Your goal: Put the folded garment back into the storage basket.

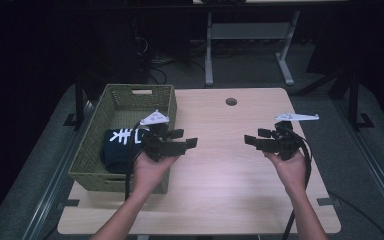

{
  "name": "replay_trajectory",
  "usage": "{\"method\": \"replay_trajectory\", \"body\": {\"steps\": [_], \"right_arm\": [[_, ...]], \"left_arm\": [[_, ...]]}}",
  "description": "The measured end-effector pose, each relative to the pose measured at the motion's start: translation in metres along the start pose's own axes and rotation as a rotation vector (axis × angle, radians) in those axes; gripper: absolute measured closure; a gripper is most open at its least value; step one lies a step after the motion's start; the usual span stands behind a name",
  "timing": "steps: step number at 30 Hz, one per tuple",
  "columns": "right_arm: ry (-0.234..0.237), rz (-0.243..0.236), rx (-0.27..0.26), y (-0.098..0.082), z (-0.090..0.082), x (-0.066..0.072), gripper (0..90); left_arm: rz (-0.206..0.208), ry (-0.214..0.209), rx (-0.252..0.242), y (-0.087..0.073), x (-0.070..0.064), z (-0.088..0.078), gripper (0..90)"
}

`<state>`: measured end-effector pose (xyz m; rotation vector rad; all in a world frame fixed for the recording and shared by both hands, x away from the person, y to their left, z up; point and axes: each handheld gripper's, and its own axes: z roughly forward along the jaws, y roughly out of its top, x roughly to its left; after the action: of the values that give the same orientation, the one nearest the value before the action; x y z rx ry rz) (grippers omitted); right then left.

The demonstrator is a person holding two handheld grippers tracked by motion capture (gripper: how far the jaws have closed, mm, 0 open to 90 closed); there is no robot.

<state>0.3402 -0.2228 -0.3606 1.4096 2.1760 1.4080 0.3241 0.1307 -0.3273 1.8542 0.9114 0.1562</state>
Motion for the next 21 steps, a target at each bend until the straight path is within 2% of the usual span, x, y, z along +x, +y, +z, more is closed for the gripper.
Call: {"method": "replay_trajectory", "body": {"steps": [8,13,17,21], "right_arm": [[-0.026,0.015,-0.016,-0.014,-0.02,-0.017,30.7],[-0.07,0.025,-0.017,-0.023,-0.035,-0.028,30.5],[-0.088,0.024,-0.013,-0.028,-0.039,-0.032,30.5],[-0.12,0.03,0.005,-0.04,-0.043,-0.04,30.3]], "left_arm": [[0.02,-0.029,0.016,0.001,-0.019,0.017,33.4],[0.032,-0.046,0.027,-0.002,-0.03,0.027,32.7],[0.039,-0.061,0.037,-0.005,-0.036,0.034,29.7],[0.041,-0.084,0.045,-0.014,-0.044,0.044,29.0]]}}
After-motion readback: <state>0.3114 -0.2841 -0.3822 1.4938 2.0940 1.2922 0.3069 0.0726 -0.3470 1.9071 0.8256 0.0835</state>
